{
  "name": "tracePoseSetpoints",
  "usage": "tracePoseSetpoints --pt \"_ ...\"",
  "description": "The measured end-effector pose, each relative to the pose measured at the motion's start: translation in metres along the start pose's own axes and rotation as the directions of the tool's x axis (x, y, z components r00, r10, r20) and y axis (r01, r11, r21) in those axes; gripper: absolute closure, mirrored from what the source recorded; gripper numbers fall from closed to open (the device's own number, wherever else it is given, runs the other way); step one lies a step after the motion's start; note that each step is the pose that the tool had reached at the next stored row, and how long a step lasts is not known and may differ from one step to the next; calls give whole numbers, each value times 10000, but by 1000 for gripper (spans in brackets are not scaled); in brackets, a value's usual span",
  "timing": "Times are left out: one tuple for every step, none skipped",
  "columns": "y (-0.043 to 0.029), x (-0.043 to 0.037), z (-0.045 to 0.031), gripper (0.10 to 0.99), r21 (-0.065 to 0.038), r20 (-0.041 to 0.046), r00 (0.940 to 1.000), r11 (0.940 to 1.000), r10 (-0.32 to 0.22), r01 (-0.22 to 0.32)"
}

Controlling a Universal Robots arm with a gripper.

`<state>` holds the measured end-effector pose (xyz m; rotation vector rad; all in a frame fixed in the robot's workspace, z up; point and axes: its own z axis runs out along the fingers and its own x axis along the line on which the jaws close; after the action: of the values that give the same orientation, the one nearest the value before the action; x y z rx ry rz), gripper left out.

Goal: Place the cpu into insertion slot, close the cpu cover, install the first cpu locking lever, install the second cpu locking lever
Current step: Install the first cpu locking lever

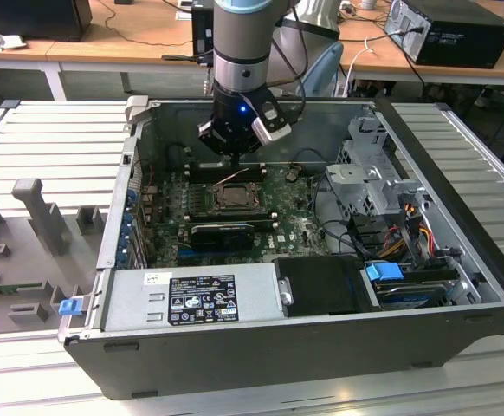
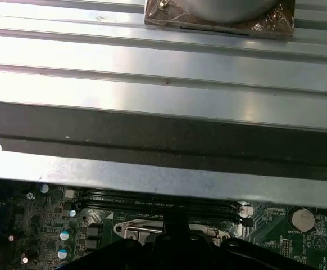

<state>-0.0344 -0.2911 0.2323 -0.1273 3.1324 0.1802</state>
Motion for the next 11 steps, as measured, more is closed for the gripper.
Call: tracePoseSetpoints --pt "-1 0 16 980 -5 1 10000 10000 1 -1" --pt "-4 -5 36 980 -4 1 10000 10000 4 -4" --pt "-3 -10 54 980 -5 1 10000 10000 3 -3" --pt "0 -14 62 980 -4 0 10000 10000 3 -3" --pt "2 -21 67 980 -4 -1 10000 10000 1 -1" --pt "5 -27 72 980 -4 0 10000 10000 2 -2" --pt "8 -32 77 980 -3 0 10000 10000 2 -2" --pt "12 -39 86 980 -4 1 10000 10000 2 -2" --pt "13 -44 92 980 -5 1 10000 10000 2 -2" --pt "13 -57 101 980 -4 0 10000 10000 2 -2" --pt "11 -68 107 980 -4 0 10000 10000 2 -2"
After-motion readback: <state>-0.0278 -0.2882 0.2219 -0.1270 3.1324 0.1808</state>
